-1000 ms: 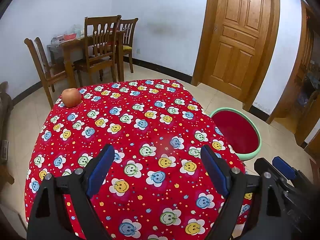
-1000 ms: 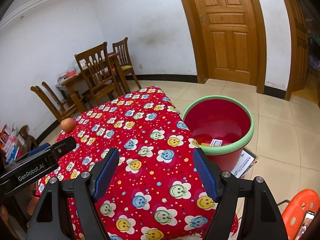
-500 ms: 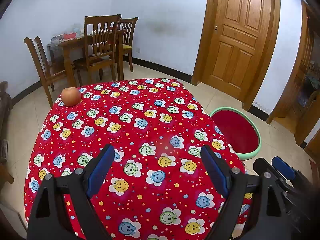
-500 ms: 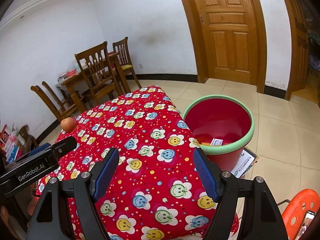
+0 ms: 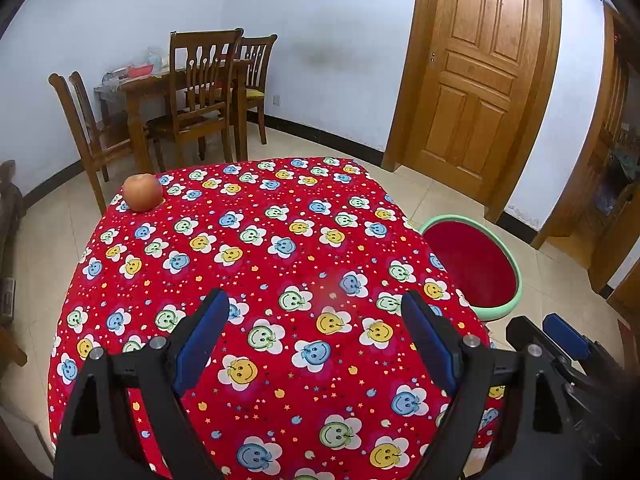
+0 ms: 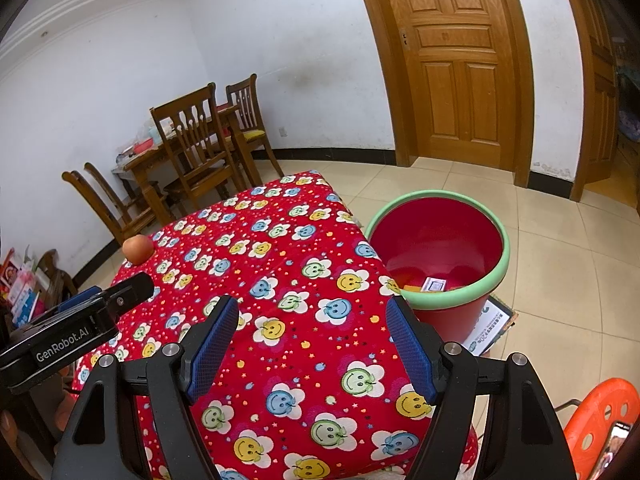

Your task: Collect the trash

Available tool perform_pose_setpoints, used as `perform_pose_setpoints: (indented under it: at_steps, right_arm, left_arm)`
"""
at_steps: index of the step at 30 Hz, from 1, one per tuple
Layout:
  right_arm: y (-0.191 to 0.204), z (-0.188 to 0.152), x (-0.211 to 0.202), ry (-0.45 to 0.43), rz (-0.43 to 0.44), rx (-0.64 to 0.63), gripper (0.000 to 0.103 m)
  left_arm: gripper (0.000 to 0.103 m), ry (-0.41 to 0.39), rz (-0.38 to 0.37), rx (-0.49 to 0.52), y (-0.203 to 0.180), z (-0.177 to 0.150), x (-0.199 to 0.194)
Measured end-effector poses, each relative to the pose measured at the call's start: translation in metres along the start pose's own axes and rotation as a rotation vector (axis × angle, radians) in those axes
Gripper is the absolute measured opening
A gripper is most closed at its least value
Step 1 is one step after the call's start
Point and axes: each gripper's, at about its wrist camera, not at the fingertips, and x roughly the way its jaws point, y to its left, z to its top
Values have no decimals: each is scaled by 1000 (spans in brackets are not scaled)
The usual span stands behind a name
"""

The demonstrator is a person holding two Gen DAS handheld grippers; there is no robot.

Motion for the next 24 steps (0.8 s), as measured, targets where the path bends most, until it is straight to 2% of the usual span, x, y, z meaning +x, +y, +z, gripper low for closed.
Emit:
perform_pose_setpoints:
  at_steps: [24]
  right_arm:
    - [1,0,0,2,-1,1,77]
  left_arm:
    - [87,2,2,-3,1,-1,-1]
